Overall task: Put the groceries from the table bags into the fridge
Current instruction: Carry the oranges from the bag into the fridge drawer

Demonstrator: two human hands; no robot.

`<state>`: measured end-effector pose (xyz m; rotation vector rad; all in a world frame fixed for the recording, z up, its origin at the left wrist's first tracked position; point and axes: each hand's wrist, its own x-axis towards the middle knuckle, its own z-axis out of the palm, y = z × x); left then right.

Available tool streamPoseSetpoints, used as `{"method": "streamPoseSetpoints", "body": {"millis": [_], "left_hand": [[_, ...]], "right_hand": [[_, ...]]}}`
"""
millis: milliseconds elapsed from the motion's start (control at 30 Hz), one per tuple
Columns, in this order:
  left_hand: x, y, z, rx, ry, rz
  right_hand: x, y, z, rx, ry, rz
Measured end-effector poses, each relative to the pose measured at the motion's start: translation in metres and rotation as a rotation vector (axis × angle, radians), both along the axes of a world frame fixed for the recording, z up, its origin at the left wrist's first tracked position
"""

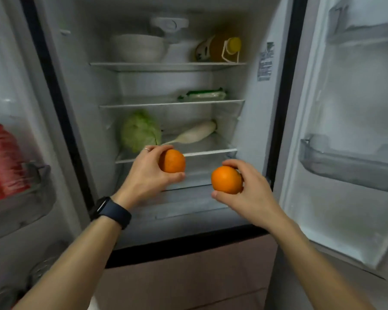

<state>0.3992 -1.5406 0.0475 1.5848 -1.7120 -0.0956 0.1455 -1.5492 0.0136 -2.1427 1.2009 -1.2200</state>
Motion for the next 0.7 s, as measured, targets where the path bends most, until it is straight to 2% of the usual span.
{"method": "streamPoseSetpoints", "body": {"millis": [133,233,433,533,633,700], "left_hand": [[0.015,-0.046,0.024,0.158,-0.086,0.065],[0.028,-0.078,0.033,0.321,-0.221,0.120],[0.040,-0.132,0.013,0.504,-0.438,0.180],[0.040,-0.156,-0.014,0.605,-0.529,0.163],[0.038,-0.181,-0.042,0.677,-0.584,0.123],[0.037,-0.197,-0.057,0.706,-0.611,0.088]], "right_hand": [[0.010,-0.065,0.030,-0.070,0.071,-0.029],[0.029,-0.109,0.041,-0.066,0.270,-0.035],[0.079,-0.175,0.035,0.034,0.637,0.070],[0.098,-0.199,0.024,0.188,0.821,0.134],[0.112,-0.224,0.007,0.436,0.907,0.206],[0.120,-0.237,-0.003,0.482,1.002,0.204]]}}
